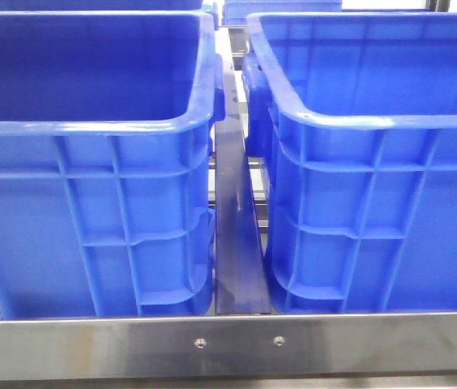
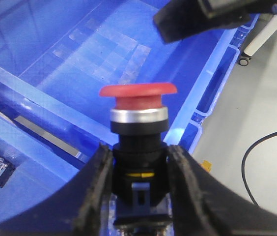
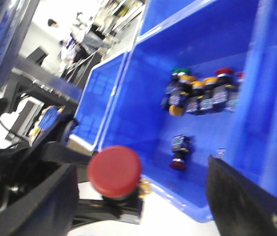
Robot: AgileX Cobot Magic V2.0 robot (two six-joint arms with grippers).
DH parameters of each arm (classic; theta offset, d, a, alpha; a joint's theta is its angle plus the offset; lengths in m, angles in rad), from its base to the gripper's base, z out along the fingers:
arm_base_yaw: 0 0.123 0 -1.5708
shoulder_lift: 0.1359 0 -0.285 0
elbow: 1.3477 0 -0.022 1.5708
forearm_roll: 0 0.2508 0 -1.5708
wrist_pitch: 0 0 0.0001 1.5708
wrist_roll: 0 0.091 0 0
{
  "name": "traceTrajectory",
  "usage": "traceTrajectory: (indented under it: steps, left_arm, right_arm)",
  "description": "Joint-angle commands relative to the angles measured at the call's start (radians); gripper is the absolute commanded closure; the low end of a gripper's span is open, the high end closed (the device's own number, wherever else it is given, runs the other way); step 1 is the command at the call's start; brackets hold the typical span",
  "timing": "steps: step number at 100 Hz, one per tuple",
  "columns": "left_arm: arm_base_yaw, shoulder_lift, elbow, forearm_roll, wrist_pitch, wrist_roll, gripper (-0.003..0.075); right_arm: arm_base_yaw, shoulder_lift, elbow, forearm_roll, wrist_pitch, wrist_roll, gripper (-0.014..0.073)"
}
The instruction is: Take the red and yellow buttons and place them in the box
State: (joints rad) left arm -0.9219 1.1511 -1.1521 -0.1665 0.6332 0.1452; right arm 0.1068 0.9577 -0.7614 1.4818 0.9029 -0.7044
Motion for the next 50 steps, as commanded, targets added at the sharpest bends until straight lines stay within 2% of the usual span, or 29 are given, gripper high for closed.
traceTrajectory:
  steps: [1,21,50]
  left_arm:
    - [-0.008,-0.023,-0.031,-0.011,-0.067,-0.001,0.0739]
    - [-0.008,-0.023,-0.031,-0.011,-0.067,-0.001,0.0739]
    - [-0.008,-0.023,-0.031,-0.011,-0.067,-0.001,0.0739]
  right_arm:
    - [0.057,0.020,-0.060,0.072,-0.032,-0.025,0.0033]
    - [0.169,0.097,-0.089,0.073,-0.090,-0.046,0.0033]
    - [0.264,0.179,-0.147,0.077,-0.091,-0.061,0.0036]
